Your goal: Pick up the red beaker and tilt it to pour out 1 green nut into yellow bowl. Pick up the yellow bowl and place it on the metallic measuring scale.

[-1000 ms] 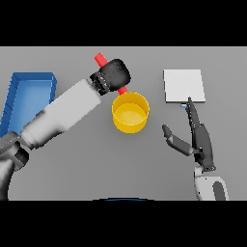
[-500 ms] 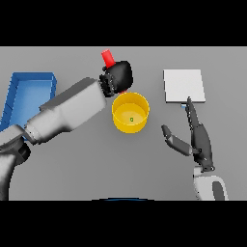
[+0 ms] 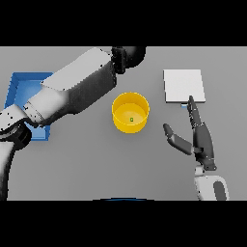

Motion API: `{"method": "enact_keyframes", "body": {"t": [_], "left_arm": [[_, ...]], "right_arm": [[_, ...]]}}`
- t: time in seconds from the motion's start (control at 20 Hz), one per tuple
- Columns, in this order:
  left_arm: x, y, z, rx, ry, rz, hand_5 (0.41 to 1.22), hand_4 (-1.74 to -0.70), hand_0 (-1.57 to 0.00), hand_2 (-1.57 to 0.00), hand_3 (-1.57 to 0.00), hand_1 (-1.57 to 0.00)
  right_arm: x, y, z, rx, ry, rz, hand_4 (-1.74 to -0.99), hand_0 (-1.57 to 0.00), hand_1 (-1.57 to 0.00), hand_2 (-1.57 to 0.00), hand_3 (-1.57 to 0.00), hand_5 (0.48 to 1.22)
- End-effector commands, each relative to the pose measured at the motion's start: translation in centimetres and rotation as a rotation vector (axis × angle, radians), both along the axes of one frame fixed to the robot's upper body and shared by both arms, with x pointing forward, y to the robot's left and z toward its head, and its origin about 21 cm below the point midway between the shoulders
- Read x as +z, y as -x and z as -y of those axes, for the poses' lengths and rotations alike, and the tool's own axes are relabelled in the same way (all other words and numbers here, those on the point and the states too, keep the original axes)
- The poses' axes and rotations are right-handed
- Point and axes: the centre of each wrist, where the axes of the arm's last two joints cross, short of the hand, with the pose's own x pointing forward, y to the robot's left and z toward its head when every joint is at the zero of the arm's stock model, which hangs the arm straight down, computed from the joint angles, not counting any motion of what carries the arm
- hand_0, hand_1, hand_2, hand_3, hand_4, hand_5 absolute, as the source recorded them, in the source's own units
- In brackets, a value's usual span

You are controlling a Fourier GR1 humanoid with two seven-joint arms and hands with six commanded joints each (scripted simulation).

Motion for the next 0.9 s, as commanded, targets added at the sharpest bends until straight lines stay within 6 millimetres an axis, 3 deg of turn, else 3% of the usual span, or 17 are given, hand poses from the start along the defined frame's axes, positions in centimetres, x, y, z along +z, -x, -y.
{"method": "enact_keyframes", "body": {"t": [0.0,0.25,0.45,0.55,0.65,0.85], "left_arm": [[1.9,-0.5,-0.2,0.031,0.036,0.016,1.221,-1.73,-1.57,-1.57,-1.57,-1.57],[10.2,-3.2,-4.2,0.224,0.347,0.100,1.221,-1.73,-1.57,-1.57,-1.57,-1.57],[14.7,-5.2,-12.6,0.538,0.894,-0.025,1.221,-1.73,-1.57,-1.57,-1.51,-1.57],[14.9,-5.8,-17.8,0.650,1.168,-0.129,1.221,-1.74,-1.57,-1.57,-1.52,-1.57],[13.7,-6.0,-22.6,0.723,1.388,-0.188,1.221,-1.74,-1.57,-1.57,-1.54,-1.57],[7.4,-6.0,-28.3,0.942,1.666,-0.145,1.221,-1.74,-1.57,-1.57,-1.56,-1.57]], "right_arm": [[-0.2,-0.1,-0.1,-0.009,0.010,-0.011,-1.133,0.00,0.00,0.00,0.00,0.557],[-0.7,0.1,-0.4,0.039,-0.027,-0.004,-1.105,0.00,0.00,0.00,0.00,0.559],[-0.3,-0.4,-0.5,0.060,-0.012,-0.002,-1.105,0.00,0.00,0.00,0.00,0.578],[-0.1,-0.6,-0.7,0.064,-0.015,0.013,-1.116,0.00,0.00,0.00,0.00,0.582],[-0.3,-0.7,-0.5,0.058,0.002,0.007,-1.118,0.00,0.00,0.00,0.00,0.595],[-0.4,-0.8,-0.2,0.070,0.033,0.012,-1.132,0.00,0.00,0.00,0.00,0.621]]}}
